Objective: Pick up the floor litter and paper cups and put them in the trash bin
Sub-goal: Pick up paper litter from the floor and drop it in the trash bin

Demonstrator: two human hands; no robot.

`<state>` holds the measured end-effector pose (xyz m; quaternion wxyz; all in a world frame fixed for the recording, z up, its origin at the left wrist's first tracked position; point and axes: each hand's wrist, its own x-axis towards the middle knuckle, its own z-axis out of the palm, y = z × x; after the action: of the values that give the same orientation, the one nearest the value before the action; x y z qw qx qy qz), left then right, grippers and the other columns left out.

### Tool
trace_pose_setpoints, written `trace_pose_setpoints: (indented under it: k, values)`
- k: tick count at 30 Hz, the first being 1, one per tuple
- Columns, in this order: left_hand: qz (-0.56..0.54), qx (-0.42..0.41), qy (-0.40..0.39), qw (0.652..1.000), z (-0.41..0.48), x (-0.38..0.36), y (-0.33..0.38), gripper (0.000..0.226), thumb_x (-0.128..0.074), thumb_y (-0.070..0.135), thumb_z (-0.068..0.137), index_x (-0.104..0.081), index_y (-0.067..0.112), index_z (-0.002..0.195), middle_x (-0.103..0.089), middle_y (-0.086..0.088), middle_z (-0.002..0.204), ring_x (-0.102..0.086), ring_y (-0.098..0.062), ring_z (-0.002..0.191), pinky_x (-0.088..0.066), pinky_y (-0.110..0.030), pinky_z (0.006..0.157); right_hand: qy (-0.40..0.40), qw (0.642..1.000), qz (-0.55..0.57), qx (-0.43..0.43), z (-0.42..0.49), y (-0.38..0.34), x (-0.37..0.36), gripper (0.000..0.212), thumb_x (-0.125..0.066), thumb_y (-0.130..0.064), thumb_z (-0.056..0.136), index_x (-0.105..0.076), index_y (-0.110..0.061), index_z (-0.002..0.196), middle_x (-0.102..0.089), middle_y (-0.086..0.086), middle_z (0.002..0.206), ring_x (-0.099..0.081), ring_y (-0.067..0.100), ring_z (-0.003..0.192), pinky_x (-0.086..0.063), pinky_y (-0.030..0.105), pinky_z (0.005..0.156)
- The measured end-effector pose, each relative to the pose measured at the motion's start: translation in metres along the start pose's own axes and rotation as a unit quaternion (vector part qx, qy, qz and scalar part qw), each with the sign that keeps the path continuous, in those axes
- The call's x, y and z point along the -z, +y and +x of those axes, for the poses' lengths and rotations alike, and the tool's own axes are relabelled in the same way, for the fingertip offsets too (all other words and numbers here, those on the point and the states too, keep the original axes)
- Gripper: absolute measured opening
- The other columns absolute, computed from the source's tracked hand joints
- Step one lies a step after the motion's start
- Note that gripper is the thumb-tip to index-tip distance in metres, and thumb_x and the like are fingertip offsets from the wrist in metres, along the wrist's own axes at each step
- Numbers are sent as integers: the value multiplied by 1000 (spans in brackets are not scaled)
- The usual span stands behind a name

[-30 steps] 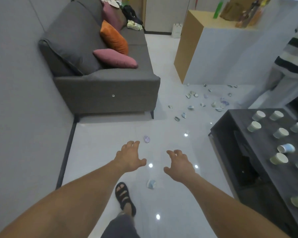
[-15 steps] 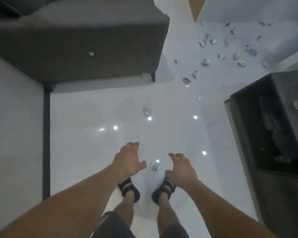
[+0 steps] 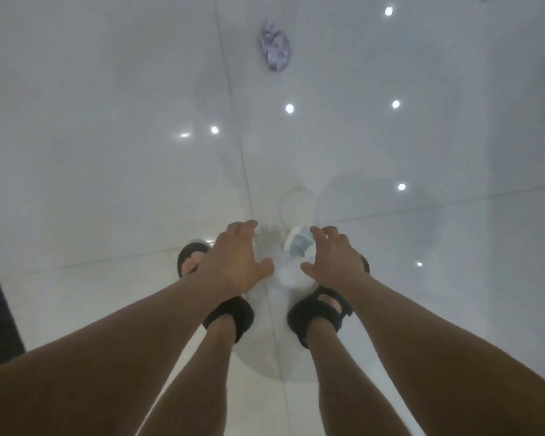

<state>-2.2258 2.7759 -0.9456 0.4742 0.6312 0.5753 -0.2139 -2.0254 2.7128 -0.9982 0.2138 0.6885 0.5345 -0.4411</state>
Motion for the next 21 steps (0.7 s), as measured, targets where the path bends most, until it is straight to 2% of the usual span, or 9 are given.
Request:
trace_pose_setpoints:
  k: [2,3,8,10,12,16,19,21]
  values:
    - [9,2,7,1000,10,-26,-18,78,-60,56,79,-27,30,144,-35,4,145,-42,-20,124,-28,-24,81,4,1000,2,-2,27,9,-25,76,-64,-44,85,-25,-21,146,-33,8,142,-44,30,119,-49,44,92]
    - [11,4,4,1000,15,-36,-26,78,-60,58,77,-29,31,143,-36,5,144,-44,-19,121,-25,-23,80,11,1000,7,0,39,11,-36,74,-64,-43,85,-27,-20,145,-34,8,140,-45,30,118,-49,44,91]
    - [-14,8,-29,999,37,-60,-58,86,-51,65,67,-27,29,142,-37,3,143,-41,-17,124,-27,-24,88,29,999,13,10,76,12,-72,55,-59,-30,91,-37,-12,138,-41,14,130,-49,32,110,-46,39,88]
    - [-1,4,-12,1000,41,-59,-60,75,-56,60,71,-28,34,136,-40,5,139,-42,-10,110,-25,-16,76,22,999,30,11,78,12,-76,51,-59,-30,92,-41,-12,136,-45,14,127,-50,31,108,-44,38,89]
    - [-4,-2,-3,1000,41,-53,-54,68,-59,57,74,-29,36,131,-42,5,136,-37,-5,100,-21,-12,66,12,998,63,16,71,6,-72,57,-61,-35,91,-40,-14,139,-45,12,130,-50,30,112,-43,38,93]
    - [-54,4,-17,998,28,-24,-29,76,-63,51,79,-27,29,142,-37,1,142,-44,-16,121,-30,-24,85,37,982,163,91,35,-21,-33,69,-68,-40,86,-36,-19,144,-46,4,134,-51,22,116,-43,34,98]
    - [-105,-15,-13,994,8,18,-4,76,-65,45,83,-26,26,145,-35,2,145,-42,-14,124,-32,-23,92,78,967,174,170,4,-46,20,68,-71,-38,84,-43,-16,141,-52,2,130,-55,18,111,-40,24,90]
    - [-142,-30,1,989,-7,55,10,77,-65,41,85,-23,26,148,-35,3,146,-44,-15,126,-37,-25,99,105,955,172,218,-14,-63,63,64,-75,-31,81,-49,-10,136,-57,6,124,-59,20,104,-44,24,86]
